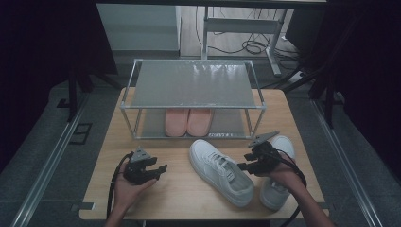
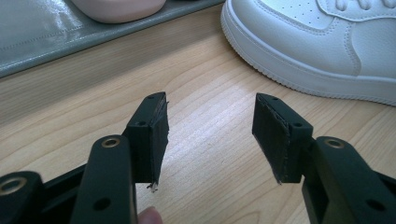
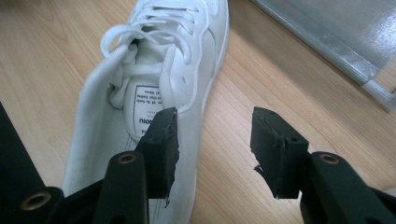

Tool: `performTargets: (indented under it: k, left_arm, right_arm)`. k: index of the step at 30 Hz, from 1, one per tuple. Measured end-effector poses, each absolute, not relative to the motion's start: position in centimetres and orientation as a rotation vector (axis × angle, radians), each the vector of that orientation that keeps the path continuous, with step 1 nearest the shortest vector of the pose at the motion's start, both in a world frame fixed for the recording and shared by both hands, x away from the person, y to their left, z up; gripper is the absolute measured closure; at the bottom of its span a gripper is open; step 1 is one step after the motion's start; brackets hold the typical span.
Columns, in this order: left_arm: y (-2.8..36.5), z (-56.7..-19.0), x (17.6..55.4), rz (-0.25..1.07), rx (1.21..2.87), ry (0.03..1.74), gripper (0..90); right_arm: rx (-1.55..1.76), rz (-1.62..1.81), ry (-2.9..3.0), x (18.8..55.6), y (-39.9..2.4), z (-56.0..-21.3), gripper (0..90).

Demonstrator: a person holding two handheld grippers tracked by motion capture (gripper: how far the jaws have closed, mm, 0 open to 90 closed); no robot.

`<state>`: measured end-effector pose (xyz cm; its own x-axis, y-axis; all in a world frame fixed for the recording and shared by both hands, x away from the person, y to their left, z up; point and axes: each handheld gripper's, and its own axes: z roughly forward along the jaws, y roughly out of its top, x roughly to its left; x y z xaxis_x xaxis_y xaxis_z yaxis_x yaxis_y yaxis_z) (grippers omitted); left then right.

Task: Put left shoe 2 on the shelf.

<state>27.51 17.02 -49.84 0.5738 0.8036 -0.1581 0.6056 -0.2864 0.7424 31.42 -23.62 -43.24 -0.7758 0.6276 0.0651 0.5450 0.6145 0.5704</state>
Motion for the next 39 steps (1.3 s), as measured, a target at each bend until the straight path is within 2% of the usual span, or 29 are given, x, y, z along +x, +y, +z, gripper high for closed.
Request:
performTargets:
  k: [12,23,30,39]
  left_arm:
    - [17.0,-49.8,27.5,0.316,2.007,1.12,46.4]
    - [17.0,-49.8,27.5,0.313,2.007,1.12,46.4]
    - [16.9,-49.9,27.5,0.31,2.009,1.122,46.4]
    - [16.9,-49.9,27.5,0.308,2.01,1.123,46.4]
  right_arm:
    - [0.978,0.903,2.697,31.3,-23.0,-42.9,52.6]
    - [0.943,0.829,2.764,31.6,-20.8,-44.2,54.6]
    - [0.958,0.775,2.77,32.1,-20.1,-44.9,59.0]
    - [1.012,0.683,2.786,32.5,-19.2,-46.1,71.3]
